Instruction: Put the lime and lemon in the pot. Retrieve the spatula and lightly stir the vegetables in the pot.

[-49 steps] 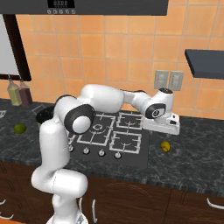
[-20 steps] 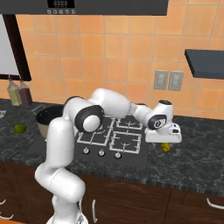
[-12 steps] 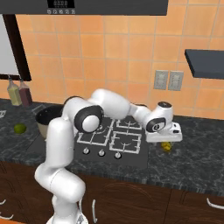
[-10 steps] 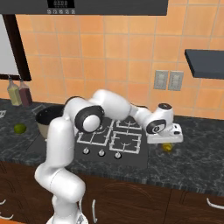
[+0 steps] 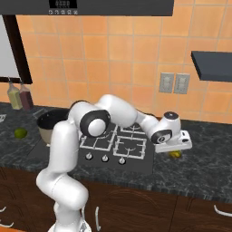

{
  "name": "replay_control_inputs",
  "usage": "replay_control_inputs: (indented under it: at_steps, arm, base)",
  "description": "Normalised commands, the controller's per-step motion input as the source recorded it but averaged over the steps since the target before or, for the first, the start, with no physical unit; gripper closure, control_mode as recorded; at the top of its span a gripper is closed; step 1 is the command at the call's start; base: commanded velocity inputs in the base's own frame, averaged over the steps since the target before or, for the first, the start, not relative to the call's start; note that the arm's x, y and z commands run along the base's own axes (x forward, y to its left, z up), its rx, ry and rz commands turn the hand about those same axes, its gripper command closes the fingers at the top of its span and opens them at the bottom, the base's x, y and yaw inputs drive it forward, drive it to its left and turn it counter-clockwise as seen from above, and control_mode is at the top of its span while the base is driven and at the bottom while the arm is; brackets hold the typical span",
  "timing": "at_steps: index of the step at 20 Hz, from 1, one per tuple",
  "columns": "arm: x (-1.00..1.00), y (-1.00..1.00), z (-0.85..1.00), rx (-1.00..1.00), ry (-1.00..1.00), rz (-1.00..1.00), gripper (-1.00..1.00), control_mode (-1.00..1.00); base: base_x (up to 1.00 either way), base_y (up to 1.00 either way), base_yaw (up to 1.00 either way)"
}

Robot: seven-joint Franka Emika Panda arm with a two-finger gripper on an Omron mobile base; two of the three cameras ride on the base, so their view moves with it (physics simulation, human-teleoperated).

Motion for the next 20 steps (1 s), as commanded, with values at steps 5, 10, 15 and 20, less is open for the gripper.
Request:
replay_control_inputs:
  at_steps: [5,10,15,20]
  arm:
    - [-0.28,0.08,0.36,0.00,-0.24,0.05,1.00,-1.00]
    - [-0.55,0.76,1.00,0.01,-0.09,0.00,1.00,-1.00]
    - [-0.35,1.00,1.00,0.06,0.05,0.00,1.00,-1.00]
    - [-0.09,1.00,1.00,0.06,0.06,0.02,1.00,-1.00]
  base:
    - [0.00,0.00,0.00]
    - [0.00,0.00,0.00]
    - [0.00,0.00,0.00]
    - [0.00,0.00,0.00]
